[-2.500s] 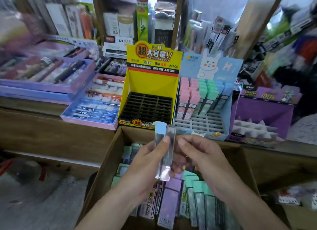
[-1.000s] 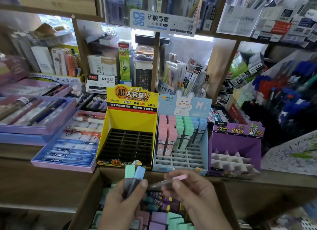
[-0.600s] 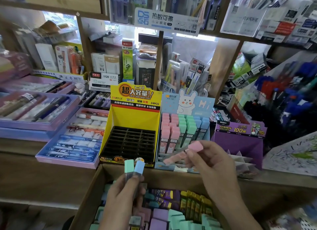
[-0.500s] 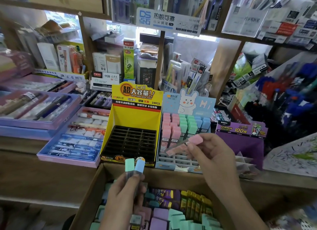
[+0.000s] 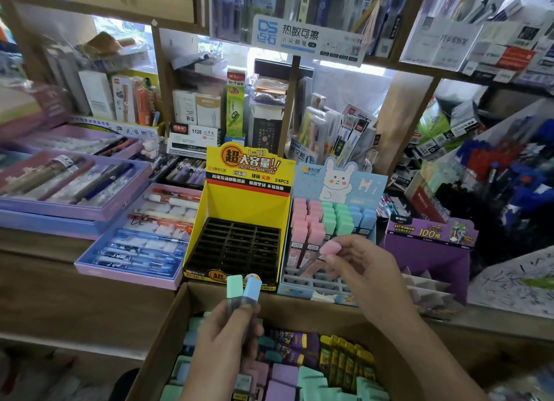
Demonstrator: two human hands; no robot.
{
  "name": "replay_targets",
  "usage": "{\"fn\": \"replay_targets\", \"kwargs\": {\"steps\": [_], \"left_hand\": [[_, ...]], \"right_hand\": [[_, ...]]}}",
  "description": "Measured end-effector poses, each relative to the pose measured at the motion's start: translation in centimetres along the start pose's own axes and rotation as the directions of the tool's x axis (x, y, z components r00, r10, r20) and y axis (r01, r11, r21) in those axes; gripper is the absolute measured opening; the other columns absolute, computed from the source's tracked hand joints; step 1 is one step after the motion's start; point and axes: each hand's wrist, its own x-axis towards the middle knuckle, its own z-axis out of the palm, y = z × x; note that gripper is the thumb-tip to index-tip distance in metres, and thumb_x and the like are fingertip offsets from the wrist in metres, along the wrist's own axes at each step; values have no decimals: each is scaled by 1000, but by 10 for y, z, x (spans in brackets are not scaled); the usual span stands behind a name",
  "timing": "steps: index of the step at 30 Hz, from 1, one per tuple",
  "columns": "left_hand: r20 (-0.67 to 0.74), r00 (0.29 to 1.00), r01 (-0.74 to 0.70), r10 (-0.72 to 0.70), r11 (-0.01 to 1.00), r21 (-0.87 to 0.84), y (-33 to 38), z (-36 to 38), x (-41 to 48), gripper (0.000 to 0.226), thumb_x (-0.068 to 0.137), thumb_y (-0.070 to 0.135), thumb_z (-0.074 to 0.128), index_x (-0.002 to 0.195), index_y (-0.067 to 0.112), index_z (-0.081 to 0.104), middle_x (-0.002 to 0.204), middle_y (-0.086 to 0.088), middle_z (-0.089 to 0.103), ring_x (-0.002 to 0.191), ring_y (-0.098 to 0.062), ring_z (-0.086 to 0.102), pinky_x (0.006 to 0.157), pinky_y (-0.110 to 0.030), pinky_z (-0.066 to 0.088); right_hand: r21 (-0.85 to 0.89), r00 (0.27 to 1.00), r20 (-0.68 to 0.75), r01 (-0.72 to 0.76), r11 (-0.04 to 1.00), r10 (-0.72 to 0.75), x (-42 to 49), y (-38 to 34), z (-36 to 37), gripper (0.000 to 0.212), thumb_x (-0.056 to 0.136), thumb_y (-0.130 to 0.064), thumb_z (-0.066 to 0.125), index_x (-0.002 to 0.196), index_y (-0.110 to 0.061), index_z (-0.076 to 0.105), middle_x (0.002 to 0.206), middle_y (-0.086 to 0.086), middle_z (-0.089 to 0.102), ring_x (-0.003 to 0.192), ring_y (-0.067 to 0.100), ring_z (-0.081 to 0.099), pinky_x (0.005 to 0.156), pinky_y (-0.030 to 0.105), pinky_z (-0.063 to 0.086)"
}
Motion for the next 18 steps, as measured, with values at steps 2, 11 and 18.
{"fn": "replay_targets", "kwargs": {"steps": [2, 11, 18], "left_hand": [[1, 1000, 6, -6, 1000, 1, 1, 1, 0, 22, 99, 24, 58, 96, 5, 70, 64, -10, 61, 44, -18, 45, 41, -24, 33], [17, 1000, 8, -8, 1000, 12, 4, 1, -3, 24, 100, 26, 57, 97, 6, 71, 66, -9, 62, 47, -19, 48, 42, -27, 35], [43, 999, -16, 17, 1000, -26, 6, 4, -6, 26, 101, 22, 55, 99, 1, 69, 68, -14, 63, 43, -19, 47, 44, -25, 33]], "right_hand": [[-42, 999, -2, 45, 998, -45, 1, -4, 2, 28, 95, -11, 70, 96, -39, 72, 92, -15, 75, 87, 6, 71, 76, 18, 56], [13, 999, -24, 40, 999, -40, 9, -13, 22, 26, 92, -17, 74, 93, -42, 71, 86, -13, 74, 81, 8, 73, 74, 30, 62], [-40, 997, -49, 51, 998, -53, 16, -8, 32, 27, 90, -10, 76, 94, -35, 67, 80, -8, 71, 75, 11, 71, 71, 34, 61]]}}
